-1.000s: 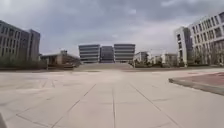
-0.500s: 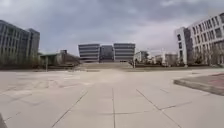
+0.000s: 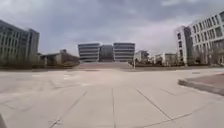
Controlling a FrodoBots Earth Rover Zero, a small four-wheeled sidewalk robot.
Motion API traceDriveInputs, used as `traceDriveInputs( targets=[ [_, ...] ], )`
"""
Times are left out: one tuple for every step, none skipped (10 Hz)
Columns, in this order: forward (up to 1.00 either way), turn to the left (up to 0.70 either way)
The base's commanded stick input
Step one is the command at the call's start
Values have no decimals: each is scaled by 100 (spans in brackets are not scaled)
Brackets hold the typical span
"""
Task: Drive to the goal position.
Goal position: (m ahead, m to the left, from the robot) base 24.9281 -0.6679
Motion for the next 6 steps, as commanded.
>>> traceDriveInputs(
  targets=[
    [70,0],
    [70,0],
    [70,0],
    [70,0],
    [70,0],
    [70,0]
  ],
)
